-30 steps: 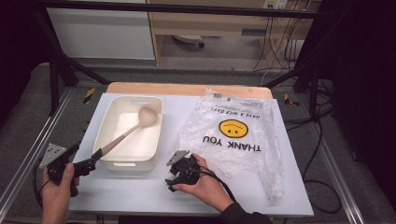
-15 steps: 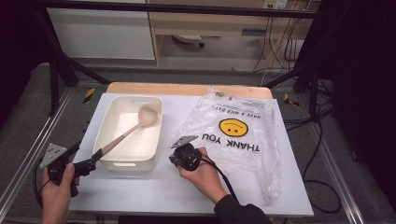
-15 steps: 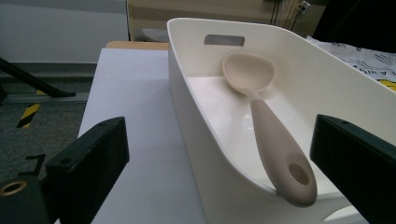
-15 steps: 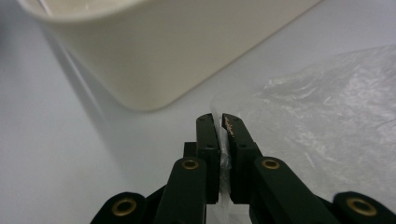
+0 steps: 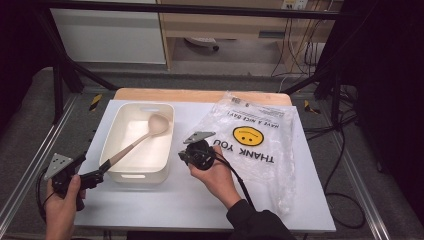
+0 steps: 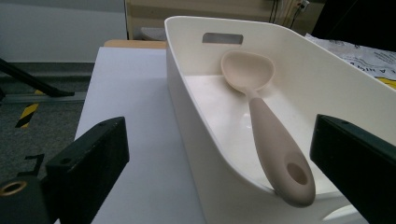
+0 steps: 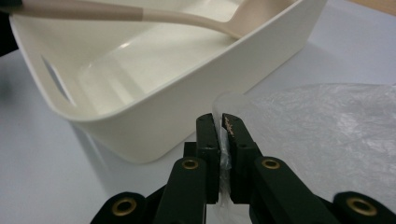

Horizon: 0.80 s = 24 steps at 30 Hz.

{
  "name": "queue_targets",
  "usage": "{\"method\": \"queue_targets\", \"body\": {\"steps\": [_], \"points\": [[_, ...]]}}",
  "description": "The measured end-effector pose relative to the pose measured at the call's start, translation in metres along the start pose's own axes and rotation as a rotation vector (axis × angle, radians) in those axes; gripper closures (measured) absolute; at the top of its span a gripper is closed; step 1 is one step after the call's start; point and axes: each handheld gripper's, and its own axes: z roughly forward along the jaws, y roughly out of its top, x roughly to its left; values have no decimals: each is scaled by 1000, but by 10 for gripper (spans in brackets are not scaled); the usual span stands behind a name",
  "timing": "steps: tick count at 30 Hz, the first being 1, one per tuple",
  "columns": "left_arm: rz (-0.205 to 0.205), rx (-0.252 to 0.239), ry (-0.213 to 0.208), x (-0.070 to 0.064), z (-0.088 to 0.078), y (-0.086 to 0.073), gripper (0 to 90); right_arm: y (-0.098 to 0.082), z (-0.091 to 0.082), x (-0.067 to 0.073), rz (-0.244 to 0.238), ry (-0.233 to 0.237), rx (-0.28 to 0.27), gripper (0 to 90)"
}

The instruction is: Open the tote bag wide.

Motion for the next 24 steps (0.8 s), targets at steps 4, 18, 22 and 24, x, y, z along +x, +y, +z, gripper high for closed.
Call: {"method": "queue_targets", "body": {"steps": [4, 18, 22, 24], "points": [[0, 1, 2, 0, 0, 0, 41, 10, 3, -6, 20, -9, -13, 866], [0, 5, -2, 0, 1, 0, 41, 52, 34, -24, 135, -67, -42, 845], [1, 13, 2, 1, 1, 0, 41, 49, 36, -19, 134, -59, -22, 566], [-1, 11, 2, 1, 1, 0, 41, 48, 31, -15, 124, -43, -19, 457]]}}
